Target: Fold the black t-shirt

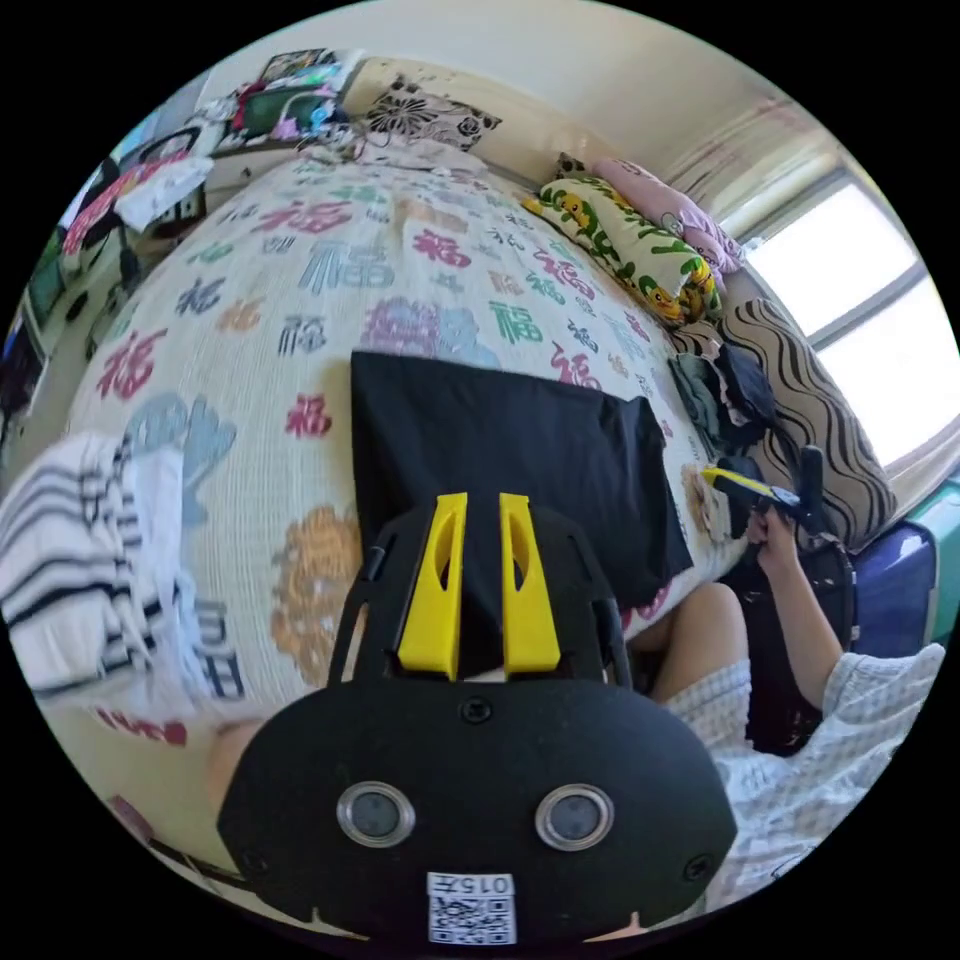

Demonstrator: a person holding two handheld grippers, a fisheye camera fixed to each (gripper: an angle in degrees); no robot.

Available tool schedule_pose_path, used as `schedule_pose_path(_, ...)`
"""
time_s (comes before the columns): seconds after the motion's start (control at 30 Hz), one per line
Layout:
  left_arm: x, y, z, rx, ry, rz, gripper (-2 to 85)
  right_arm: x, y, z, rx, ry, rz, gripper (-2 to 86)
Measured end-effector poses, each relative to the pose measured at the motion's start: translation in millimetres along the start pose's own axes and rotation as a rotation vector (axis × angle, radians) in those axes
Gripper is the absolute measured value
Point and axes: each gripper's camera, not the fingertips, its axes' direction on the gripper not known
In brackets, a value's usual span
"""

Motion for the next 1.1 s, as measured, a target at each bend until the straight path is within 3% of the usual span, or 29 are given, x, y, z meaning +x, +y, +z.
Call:
schedule_pose_path(0.13,7,-61,32,0.04,0.026,0.008,5.4,-13,-72,37,-0.014,0.057,0.027,-0.4)
schedule_pose_path(0.27,-25,-82,56,0.034,-0.001,-0.125,2.9,-14,-119,81,-0.088,0.132,0.054,-0.6)
schedule_pose_path(0.4,-57,-69,60,-0.028,-0.155,-0.198,-0.2,6,-133,125,-0.23,0.34,0.072,-0.6)
schedule_pose_path(0.43,-65,-61,59,-0.034,-0.175,-0.178,-0.5,9,-129,129,-0.2,0.309,0.034,-0.6)
schedule_pose_path(0.57,-82,-35,37,0.011,-0.142,-0.201,-0.5,9,-134,131,-0.166,0.285,0.108,-0.6)
schedule_pose_path(0.63,-88,-19,18,0.041,-0.133,-0.261,-0.1,5,-137,136,-0.204,0.448,0.16,-0.6)
schedule_pose_path(0.87,-69,171,-78,0.285,0.155,-0.542,8.6,-51,-154,118,-0.131,0.111,0.012,-0.6)
schedule_pose_path(1.0,-39,269,-112,0.442,0.025,-0.614,7.0,-131,-202,129,-0.143,-0.008,-0.177,-0.4)
schedule_pose_path(1.1,-38,288,-108,0.339,-0.118,-0.579,6.6,-201,-244,147,-0.168,-0.102,-0.318,-0.2)
